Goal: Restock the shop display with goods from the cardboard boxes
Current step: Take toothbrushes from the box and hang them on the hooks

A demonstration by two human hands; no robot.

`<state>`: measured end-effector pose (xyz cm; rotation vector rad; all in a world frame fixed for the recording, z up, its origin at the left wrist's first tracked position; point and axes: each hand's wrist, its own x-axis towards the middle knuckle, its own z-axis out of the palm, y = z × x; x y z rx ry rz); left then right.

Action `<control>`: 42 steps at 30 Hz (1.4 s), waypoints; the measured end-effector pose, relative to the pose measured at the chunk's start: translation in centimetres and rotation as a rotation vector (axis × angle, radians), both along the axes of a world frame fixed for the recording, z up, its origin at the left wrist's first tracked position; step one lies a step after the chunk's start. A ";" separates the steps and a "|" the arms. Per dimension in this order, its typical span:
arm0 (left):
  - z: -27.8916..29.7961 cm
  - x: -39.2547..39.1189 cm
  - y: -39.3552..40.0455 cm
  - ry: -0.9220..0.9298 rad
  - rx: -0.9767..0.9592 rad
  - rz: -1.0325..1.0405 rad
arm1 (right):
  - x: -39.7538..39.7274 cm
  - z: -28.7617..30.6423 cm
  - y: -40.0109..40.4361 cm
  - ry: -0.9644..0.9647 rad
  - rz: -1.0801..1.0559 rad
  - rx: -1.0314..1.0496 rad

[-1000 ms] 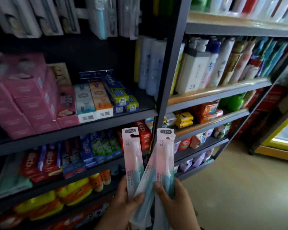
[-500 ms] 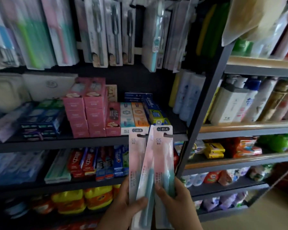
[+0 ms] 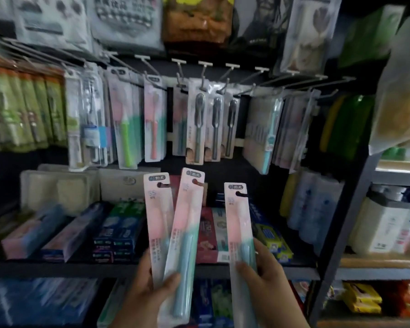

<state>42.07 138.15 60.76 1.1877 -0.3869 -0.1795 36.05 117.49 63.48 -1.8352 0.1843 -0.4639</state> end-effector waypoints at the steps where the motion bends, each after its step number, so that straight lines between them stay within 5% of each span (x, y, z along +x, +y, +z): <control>1: 1.0 0.6 0.6 -0.001 -0.021 0.001 | 0.9 0.9 0.3 -0.007 0.006 -0.017; 9: 6.1 6.0 5.2 -0.031 -0.160 0.112 | 8.8 7.5 4.1 -0.056 0.115 -0.205; 19: 8.8 11.2 9.9 -0.184 -0.123 0.105 | 20.1 15.4 8.0 -0.206 -0.063 -0.185; 42: 10.0 16.4 12.6 -0.291 0.014 0.189 | 30.0 17.0 10.0 -0.218 -0.310 -0.028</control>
